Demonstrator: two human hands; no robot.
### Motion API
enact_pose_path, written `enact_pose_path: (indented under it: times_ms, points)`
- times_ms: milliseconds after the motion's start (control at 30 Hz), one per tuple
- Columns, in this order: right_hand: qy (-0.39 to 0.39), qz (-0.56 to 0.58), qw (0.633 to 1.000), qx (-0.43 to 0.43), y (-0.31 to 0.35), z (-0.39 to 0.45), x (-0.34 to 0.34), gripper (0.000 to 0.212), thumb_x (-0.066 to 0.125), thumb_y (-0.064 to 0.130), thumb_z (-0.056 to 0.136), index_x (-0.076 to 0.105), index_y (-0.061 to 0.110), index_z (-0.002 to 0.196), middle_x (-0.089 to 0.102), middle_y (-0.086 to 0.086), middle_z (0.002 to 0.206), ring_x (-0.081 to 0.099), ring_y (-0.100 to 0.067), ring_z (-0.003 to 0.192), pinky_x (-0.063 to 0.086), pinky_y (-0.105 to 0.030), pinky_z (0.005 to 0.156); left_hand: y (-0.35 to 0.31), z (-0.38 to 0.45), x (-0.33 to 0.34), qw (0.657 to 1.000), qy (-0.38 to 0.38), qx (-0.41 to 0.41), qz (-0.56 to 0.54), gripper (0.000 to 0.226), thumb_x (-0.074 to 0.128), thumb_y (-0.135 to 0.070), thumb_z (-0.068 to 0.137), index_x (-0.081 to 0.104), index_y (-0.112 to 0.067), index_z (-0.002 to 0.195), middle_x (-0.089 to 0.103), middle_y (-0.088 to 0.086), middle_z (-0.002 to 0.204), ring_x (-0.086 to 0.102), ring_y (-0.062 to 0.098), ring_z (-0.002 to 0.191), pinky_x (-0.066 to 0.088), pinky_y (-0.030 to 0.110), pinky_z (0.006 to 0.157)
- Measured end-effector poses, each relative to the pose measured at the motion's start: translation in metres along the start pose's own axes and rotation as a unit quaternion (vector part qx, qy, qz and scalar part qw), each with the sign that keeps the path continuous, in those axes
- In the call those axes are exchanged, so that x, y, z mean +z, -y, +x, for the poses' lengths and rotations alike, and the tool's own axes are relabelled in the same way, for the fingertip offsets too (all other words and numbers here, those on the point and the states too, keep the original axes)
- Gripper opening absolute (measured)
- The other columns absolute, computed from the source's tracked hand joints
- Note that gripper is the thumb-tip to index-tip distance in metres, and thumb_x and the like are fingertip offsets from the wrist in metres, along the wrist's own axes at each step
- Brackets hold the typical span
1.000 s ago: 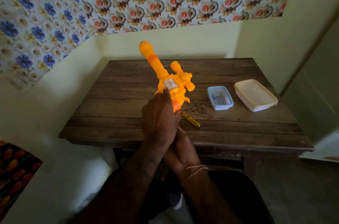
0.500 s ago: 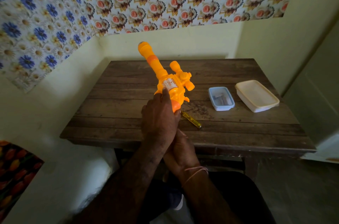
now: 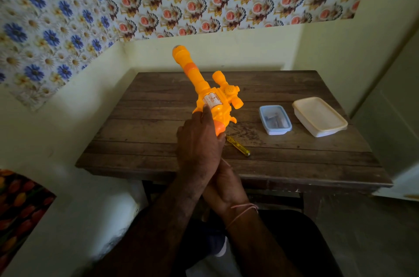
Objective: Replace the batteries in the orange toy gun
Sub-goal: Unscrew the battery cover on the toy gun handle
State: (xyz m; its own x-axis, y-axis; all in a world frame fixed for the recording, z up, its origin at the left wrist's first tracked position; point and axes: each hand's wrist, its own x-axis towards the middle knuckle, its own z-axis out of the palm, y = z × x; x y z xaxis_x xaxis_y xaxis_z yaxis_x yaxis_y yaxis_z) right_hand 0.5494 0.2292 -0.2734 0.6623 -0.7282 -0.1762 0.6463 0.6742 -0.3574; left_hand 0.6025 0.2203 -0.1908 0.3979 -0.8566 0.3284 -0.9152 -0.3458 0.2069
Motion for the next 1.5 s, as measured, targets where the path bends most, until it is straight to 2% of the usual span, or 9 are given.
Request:
enact_pose_path:
  times_ms: [233,367,567,733,867,967,1267,1400,1500]
  points:
    - [-0.02,-0.003,1.0,0.004,0.002,0.0,0.0,0.046,0.051,0.015,0.092,0.048,-0.004,0.133,0.042,-0.029,0.14,0.041,-0.04,0.127,0.022,-0.051,0.114,0.001,-0.001,0.0,1.0,-0.006,-0.003,0.001,0.076,0.064,-0.046,0.089,0.033,-0.013,0.15,0.051,0.012,0.137,0.054,0.03,0.118,0.042,0.042,0.095]
    - [-0.032,-0.002,0.999,-0.001,0.001,-0.001,0.003,0.042,0.046,0.015,0.096,0.048,-0.004,0.133,0.047,-0.028,0.135,0.047,-0.038,0.119,0.032,-0.048,0.107,-0.002,-0.003,0.0,1.0,-0.007,0.0,0.0,0.076,0.064,-0.045,0.089,0.032,-0.013,0.15,0.051,0.012,0.138,0.053,0.03,0.119,0.042,0.043,0.095]
    - [-0.017,0.007,1.0,0.016,0.002,-0.005,0.006,0.054,0.054,0.027,0.092,0.044,0.002,0.139,0.039,-0.024,0.146,0.034,-0.037,0.137,0.024,-0.048,0.116,-0.001,-0.002,0.0,1.0,-0.007,-0.002,0.004,0.076,0.063,-0.045,0.089,0.031,-0.013,0.15,0.05,0.011,0.138,0.052,0.03,0.119,0.041,0.043,0.095]
    - [0.014,0.034,0.998,0.051,0.003,-0.012,0.011,0.046,0.042,0.027,0.099,0.045,0.001,0.138,0.053,-0.02,0.129,0.054,-0.03,0.115,0.044,-0.04,0.096,-0.001,-0.003,0.0,1.0,-0.007,-0.003,-0.005,0.077,0.064,-0.045,0.089,0.031,-0.013,0.15,0.05,0.012,0.138,0.052,0.03,0.12,0.041,0.043,0.096]
    - [0.021,0.042,0.997,0.065,0.005,-0.016,0.016,0.043,0.039,0.027,0.101,0.049,0.002,0.134,0.058,-0.018,0.121,0.057,-0.029,0.109,0.046,-0.039,0.092,0.0,-0.003,0.0,1.0,-0.006,-0.005,-0.004,0.077,0.063,-0.045,0.089,0.03,-0.012,0.151,0.049,0.012,0.139,0.051,0.031,0.121,0.04,0.043,0.096]
    - [0.029,0.043,0.997,0.065,0.008,-0.019,0.017,0.039,0.036,0.027,0.101,0.061,0.002,0.119,0.064,-0.018,0.113,0.062,-0.028,0.103,0.052,-0.037,0.084,-0.001,-0.004,0.001,1.0,-0.006,-0.007,-0.004,0.076,0.062,-0.045,0.09,0.029,-0.013,0.151,0.048,0.012,0.14,0.05,0.03,0.122,0.04,0.043,0.097]
    - [0.012,0.029,0.998,0.048,0.01,-0.018,0.02,0.04,0.037,0.023,0.101,0.049,0.002,0.134,0.058,-0.018,0.122,0.057,-0.029,0.109,0.05,-0.038,0.088,-0.001,-0.005,0.0,1.0,-0.008,-0.008,-0.004,0.077,0.063,-0.044,0.09,0.03,-0.013,0.151,0.049,0.012,0.139,0.051,0.03,0.121,0.04,0.043,0.096]
    - [-0.001,0.041,0.999,0.033,0.008,-0.018,0.021,0.036,0.037,0.021,0.101,0.055,0.003,0.127,0.061,-0.019,0.114,0.062,-0.029,0.1,0.055,-0.038,0.078,-0.003,-0.005,-0.002,1.0,-0.007,-0.008,-0.005,0.076,0.063,-0.045,0.09,0.03,-0.013,0.151,0.048,0.011,0.14,0.051,0.03,0.122,0.04,0.043,0.097]
    - [0.01,0.046,0.998,0.041,0.009,-0.021,0.021,0.037,0.038,0.025,0.101,0.057,0.004,0.125,0.063,-0.018,0.114,0.063,-0.029,0.101,0.054,-0.039,0.08,-0.005,-0.008,-0.001,1.0,-0.002,0.0,-0.004,0.077,0.062,-0.046,0.09,0.029,-0.014,0.152,0.046,0.011,0.143,0.049,0.03,0.124,0.039,0.044,0.099]
